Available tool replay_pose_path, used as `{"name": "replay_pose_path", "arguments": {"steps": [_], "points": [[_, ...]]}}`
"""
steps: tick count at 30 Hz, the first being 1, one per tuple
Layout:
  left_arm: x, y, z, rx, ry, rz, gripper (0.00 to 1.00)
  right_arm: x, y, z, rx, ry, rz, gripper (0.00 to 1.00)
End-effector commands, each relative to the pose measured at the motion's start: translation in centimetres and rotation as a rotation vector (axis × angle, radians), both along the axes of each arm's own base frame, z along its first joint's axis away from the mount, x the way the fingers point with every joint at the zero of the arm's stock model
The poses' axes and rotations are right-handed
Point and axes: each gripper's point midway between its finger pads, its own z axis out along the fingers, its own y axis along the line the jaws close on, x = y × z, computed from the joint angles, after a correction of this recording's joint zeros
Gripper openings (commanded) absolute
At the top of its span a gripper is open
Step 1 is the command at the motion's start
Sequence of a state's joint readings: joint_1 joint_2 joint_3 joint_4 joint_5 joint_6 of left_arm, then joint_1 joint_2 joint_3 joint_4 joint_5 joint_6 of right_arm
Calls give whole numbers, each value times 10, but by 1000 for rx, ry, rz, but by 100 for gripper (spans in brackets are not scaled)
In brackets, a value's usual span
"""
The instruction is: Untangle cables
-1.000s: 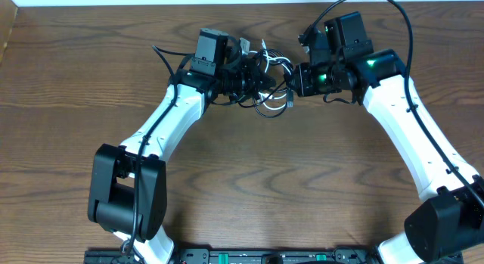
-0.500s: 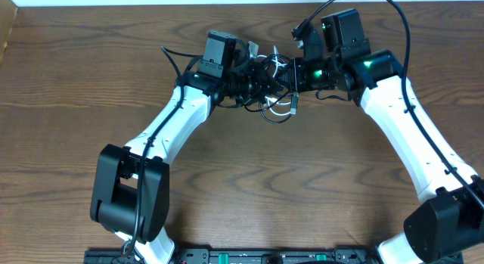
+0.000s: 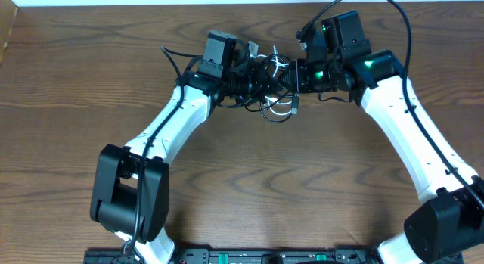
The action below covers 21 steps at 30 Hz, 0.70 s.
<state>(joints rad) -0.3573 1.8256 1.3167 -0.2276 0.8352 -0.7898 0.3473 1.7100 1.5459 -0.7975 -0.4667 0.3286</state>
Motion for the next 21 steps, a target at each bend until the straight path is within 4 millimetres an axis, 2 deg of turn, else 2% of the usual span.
{"name": "replay_pose_path", "arguments": {"steps": [1, 6, 15, 21], "points": [[5, 0, 0, -1, 32, 46, 8, 2, -17, 20, -31, -46, -51, 29], [6, 0, 1, -15, 74, 75, 8, -6, -31, 2, -108, 32, -106, 28], [3, -2, 3, -52, 174, 119, 8, -14, -48, -17, -228, 86, -192, 27], [3, -3, 4, -60, 183, 123, 8, -23, -54, -23, -267, 120, -194, 33]]}}
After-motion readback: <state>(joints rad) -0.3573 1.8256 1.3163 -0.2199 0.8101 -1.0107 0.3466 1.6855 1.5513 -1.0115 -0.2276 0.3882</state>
